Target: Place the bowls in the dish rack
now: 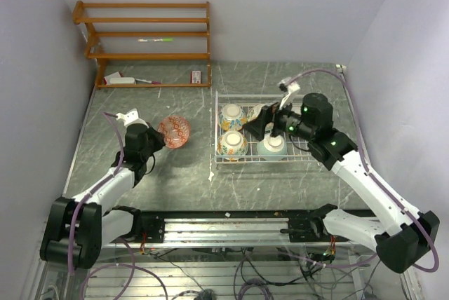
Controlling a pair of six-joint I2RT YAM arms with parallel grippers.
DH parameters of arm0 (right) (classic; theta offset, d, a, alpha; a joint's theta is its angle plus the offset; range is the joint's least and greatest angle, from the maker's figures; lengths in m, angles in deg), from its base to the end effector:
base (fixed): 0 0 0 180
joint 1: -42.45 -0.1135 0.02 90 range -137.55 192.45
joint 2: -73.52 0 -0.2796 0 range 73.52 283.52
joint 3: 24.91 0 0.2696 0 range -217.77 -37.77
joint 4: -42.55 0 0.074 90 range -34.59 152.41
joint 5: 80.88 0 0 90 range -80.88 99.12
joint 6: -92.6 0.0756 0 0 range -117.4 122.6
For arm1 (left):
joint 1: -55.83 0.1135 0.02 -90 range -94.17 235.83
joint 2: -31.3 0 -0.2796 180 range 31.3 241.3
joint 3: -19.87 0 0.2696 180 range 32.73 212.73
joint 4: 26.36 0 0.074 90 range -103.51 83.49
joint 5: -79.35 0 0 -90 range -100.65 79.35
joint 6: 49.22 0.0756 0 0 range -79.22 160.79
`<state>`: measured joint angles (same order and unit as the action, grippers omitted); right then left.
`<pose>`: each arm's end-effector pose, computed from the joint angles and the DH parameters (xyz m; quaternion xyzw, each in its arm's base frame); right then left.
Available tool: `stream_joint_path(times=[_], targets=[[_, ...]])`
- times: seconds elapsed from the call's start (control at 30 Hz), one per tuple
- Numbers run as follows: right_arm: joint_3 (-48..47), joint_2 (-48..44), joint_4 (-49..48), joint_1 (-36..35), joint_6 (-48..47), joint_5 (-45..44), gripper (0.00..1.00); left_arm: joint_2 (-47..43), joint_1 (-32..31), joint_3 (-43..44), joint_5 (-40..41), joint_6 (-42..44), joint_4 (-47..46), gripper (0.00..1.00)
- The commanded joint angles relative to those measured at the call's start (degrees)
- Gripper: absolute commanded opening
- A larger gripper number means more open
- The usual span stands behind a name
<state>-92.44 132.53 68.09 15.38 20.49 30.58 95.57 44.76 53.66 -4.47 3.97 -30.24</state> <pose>0.2374 0.1524 0.3509 -0.1736 0.7785 0.3617 0.4827 0.2610 -0.0428 0.1618 -0.2168 0.8219 -0.1710 0.4982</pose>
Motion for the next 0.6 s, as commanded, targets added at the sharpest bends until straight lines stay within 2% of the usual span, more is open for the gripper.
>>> stream_joint_path(times=[0.0,0.17,0.3,0.4,0.47,0.57], targets=[[-2.2,2.0,-0.7,-8.9,-3.1,-4.1,0.95,-5.8,0.4,2.1,-3.8,0.1,-0.5,0.07],[-6.1,7.1,0.1,-17.5,-4.6,-10.7,0.92,-12.1,0.4,3.8,-7.9,0.4,2.7,0.07],[-9.5,10.2,1.1,-19.9,-5.1,-14.6,0.89,-13.4,0.3,5.9,-15.0,1.6,4.5,0.07],[-11.8,11.5,1.4,-20.2,-5.1,-15.5,0.83,-13.9,0.1,6.7,-19.9,1.9,5.4,0.07],[-13.4,12.7,2.1,-20.5,-5.3,-15.1,0.75,-14.4,-0.5,6.6,-21.5,1.2,5.2,0.07],[-15.6,15.2,3.0,-22.7,-5.4,-15.9,0.7,-14.6,-2.4,7.0,-20.3,1.1,6.4,0.07]])
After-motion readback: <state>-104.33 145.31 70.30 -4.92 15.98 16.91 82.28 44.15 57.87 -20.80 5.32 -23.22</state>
